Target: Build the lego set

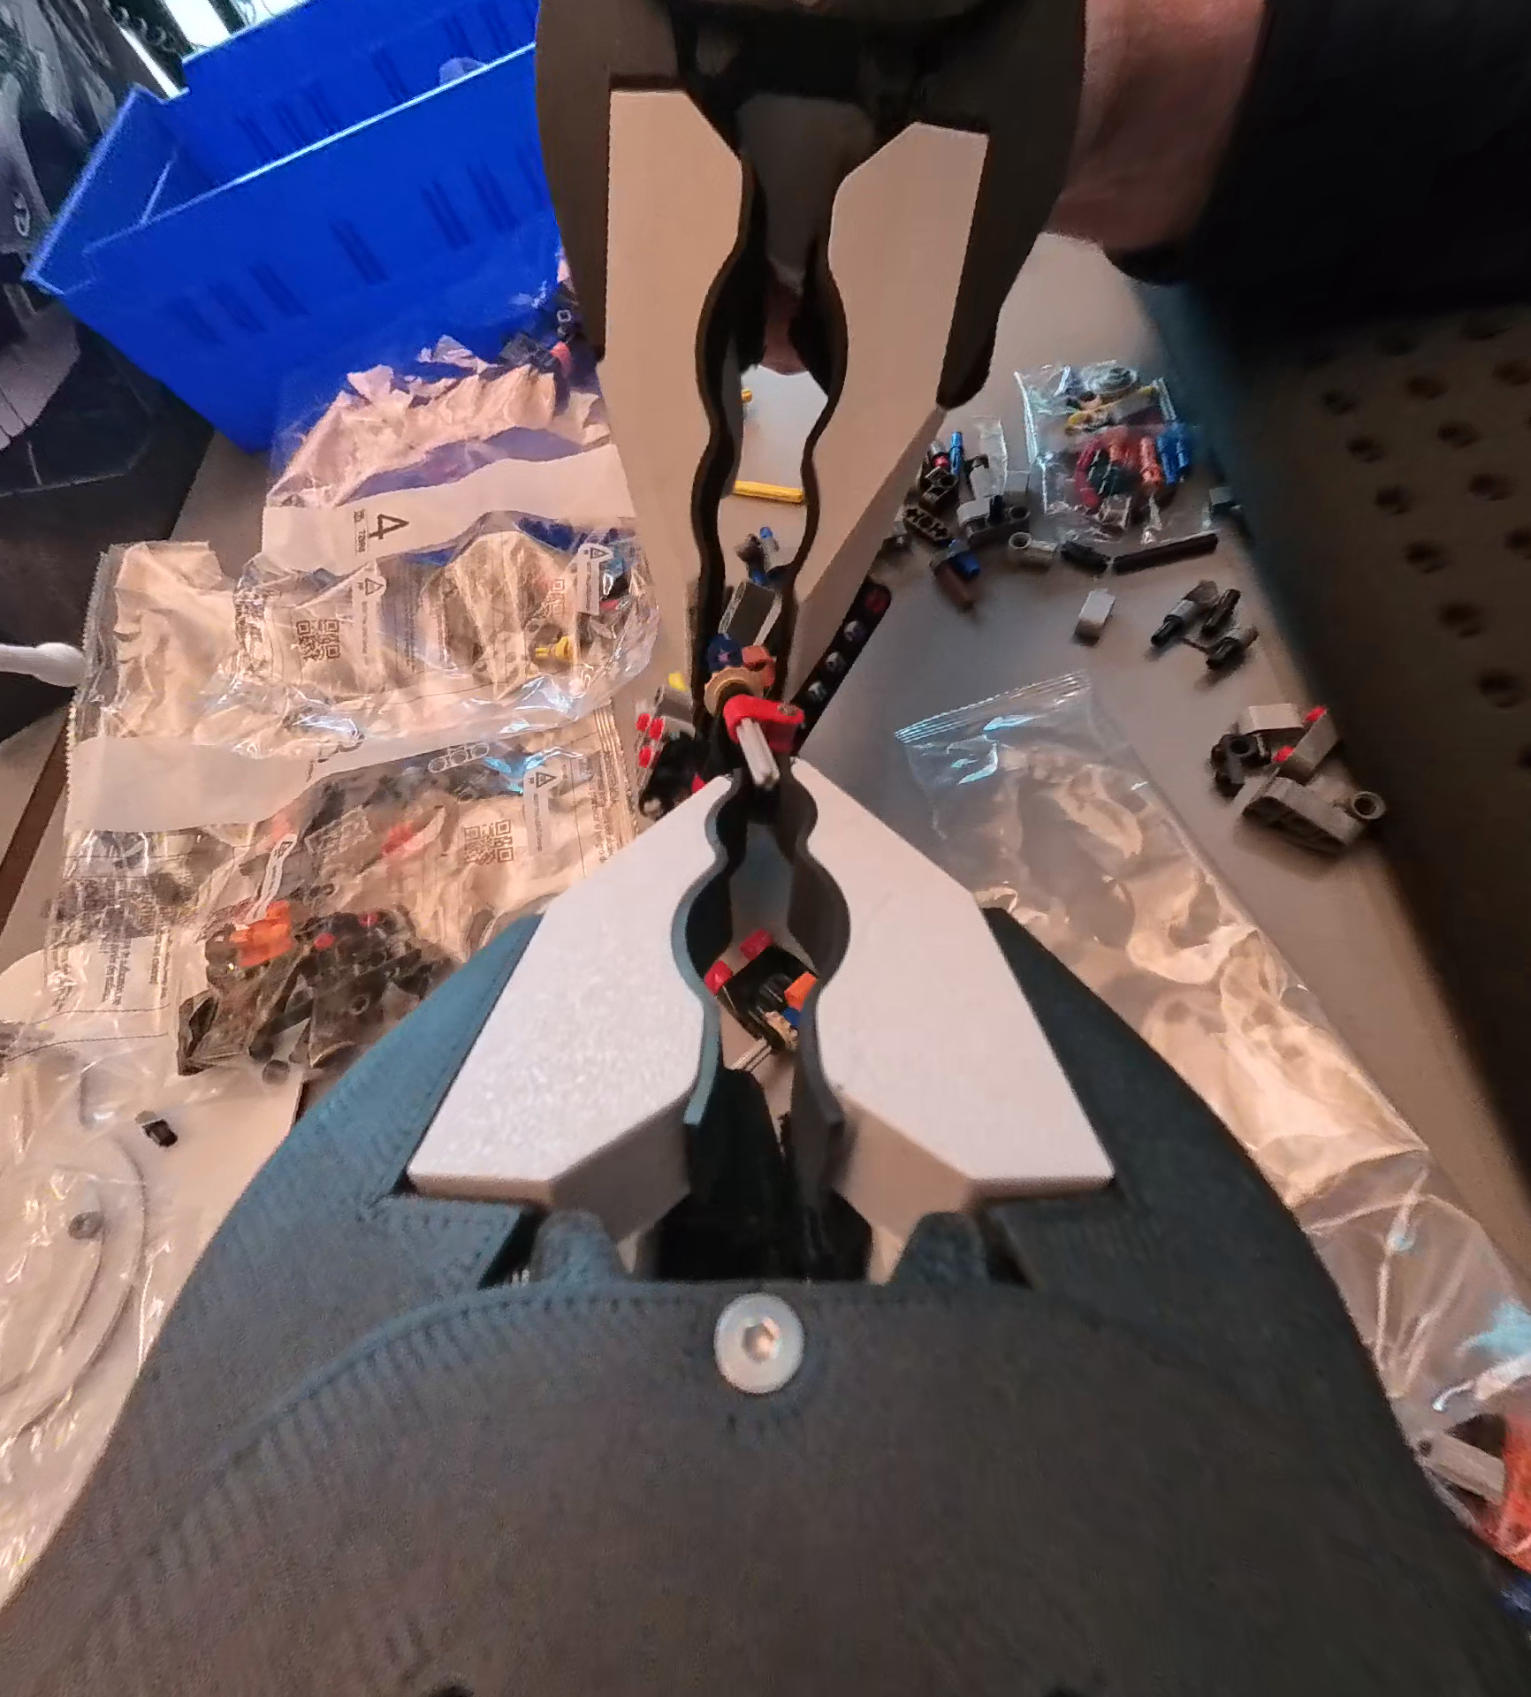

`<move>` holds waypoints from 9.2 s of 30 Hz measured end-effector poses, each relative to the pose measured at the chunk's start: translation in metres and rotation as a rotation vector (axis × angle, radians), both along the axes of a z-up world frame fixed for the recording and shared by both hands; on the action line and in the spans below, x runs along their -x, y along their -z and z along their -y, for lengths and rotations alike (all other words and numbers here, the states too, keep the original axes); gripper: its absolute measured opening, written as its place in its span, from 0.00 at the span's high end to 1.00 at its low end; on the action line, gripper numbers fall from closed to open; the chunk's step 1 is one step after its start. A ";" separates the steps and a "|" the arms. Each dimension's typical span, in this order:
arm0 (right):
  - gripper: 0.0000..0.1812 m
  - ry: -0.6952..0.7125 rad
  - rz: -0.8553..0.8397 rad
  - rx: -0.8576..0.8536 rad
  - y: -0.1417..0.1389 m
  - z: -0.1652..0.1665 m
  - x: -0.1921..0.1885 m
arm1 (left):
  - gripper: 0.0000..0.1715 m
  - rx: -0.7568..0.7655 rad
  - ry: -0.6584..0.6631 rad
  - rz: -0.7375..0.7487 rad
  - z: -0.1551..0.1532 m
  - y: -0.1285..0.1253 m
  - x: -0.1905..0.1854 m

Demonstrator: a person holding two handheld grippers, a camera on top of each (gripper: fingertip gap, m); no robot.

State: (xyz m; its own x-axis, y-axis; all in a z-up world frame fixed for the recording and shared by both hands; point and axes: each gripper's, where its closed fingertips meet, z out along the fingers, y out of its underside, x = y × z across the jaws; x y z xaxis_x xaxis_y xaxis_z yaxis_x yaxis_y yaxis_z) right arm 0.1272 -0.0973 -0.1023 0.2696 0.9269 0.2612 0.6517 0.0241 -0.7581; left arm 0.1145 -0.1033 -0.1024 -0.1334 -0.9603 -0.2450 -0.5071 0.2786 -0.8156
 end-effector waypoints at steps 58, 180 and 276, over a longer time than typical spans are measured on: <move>0.94 -0.040 -0.117 0.094 -0.013 0.010 0.005 | 0.91 -0.018 -0.004 0.055 0.004 -0.010 -0.008; 0.91 -0.050 -0.286 0.067 -0.045 0.011 0.001 | 0.91 0.306 -0.093 0.247 -0.022 -0.035 0.006; 0.97 -0.043 -0.132 0.173 -0.007 0.013 -0.003 | 0.96 0.244 -0.008 0.037 -0.003 -0.001 0.006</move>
State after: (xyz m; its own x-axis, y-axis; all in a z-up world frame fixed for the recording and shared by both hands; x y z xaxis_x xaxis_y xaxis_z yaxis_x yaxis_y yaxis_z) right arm 0.1299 -0.1105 -0.0950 0.2500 0.9662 0.0621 0.5478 -0.0883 -0.8320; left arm 0.1081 -0.1004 -0.1015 -0.1211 -0.9926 -0.0107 -0.4767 0.0676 -0.8765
